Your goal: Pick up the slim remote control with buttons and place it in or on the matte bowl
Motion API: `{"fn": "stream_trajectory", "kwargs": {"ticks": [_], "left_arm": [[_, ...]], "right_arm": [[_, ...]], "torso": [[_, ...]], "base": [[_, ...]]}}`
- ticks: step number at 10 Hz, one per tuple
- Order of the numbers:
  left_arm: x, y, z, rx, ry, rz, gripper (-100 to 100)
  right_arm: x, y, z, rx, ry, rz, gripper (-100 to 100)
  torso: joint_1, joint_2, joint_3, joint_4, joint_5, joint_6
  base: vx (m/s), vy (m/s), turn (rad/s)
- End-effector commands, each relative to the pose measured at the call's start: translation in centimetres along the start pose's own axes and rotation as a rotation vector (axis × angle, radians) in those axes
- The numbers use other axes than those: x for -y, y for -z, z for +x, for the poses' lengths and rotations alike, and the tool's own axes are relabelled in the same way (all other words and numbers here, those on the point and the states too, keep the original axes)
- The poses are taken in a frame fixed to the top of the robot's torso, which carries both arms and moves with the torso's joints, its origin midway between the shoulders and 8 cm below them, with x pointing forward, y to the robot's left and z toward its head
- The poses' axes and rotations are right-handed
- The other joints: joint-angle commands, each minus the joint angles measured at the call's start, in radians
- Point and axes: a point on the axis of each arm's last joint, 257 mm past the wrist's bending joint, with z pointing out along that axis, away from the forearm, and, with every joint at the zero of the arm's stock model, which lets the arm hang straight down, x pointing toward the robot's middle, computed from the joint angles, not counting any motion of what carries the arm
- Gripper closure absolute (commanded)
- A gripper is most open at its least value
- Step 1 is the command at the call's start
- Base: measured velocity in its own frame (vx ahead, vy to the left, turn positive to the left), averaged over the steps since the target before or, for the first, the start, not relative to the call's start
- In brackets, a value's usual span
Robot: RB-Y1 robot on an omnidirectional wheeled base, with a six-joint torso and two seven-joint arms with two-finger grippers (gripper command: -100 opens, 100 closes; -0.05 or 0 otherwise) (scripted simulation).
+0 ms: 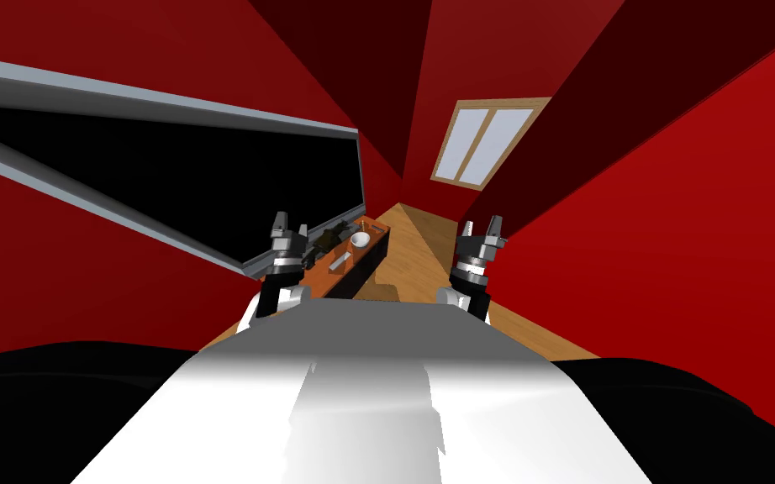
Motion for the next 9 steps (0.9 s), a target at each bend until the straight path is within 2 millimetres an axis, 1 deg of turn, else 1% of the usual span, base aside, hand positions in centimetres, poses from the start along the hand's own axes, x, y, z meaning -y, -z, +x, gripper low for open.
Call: {"fn": "stream_trajectory", "kwargs": {"ticks": [1, 2, 3, 4, 5, 6, 7, 8, 9], "left_arm": [[-1.1, 0.1, -0.5, 0.006, -0.004, -0.037, -100], [-2.9, 0.2, -1.5, 0.018, -0.009, -0.089, -100], [-3.2, 0.2, -1.5, 0.019, -0.009, -0.1, -100], [-4.9, 0.4, -2.6, 0.034, -0.013, -0.151, -100], [-5.3, 0.4, -2.6, 0.035, -0.013, -0.166, -100], [-7.1, 0.7, -3.8, 0.051, -0.016, -0.217, -100], [-7.6, 0.9, -3.8, 0.053, -0.015, -0.235, -100], [-9.1, 1.2, -5.0, 0.071, -0.016, -0.279, -100], [-9.8, 1.4, -5.1, 0.073, -0.015, -0.307, -100]], "right_arm": [[0.0, 0.0, 0.0, 0.0, 0.0, 0.0, 0], [0.0, 0.0, 0.0, 0.0, 0.0, 0.0, 0], [0.0, 0.0, 0.0, 0.0, 0.0, 0.0, 0], [0.0, 0.0, 0.0, 0.0, 0.0, 0.0, 0], [0.0, 0.0, 0.0, 0.0, 0.0, 0.0, 0], [0.0, 0.0, 0.0, 0.0, 0.0, 0.0, 0], [0.0, 0.0, 0.0, 0.0, 0.0, 0.0, 0], [0.0, 0.0, 0.0, 0.0, 0.0, 0.0, 0], [0.0, 0.0, 0.0, 0.0, 0.0, 0.0, 0]], "torso": [[0.0, 0.0, 0.0, 0.0, 0.0, 0.0], [0.0, 0.0, 0.0, 0.0, 0.0, 0.0], [-0.001, 0.0, 0.0, 0.0, 0.0, 0.0], [0.0, 0.0, 0.0, 0.0, 0.0, 0.0], [0.0, 0.0, 0.0, 0.0, 0.0, 0.0], [0.0, -0.001, 0.0, 0.0, 0.0, 0.0], [-0.001, -0.001, 0.0, 0.0, 0.0, 0.0], [0.0, 0.0, 0.0, 0.0, 0.0, 0.0], [-0.001, -0.001, 0.0, 0.0, 0.0, 0.0]], "base": [[0.021, -0.026, 0.002], [0.023, -0.037, 0.003], [0.017, -0.033, 0.005], [0.032, -0.025, -0.002], [0.034, -0.024, 0.001], [0.034, -0.044, -0.008], [0.025, -0.034, 0.005], [0.029, -0.034, -0.007], [0.026, -0.027, -0.004]]}}
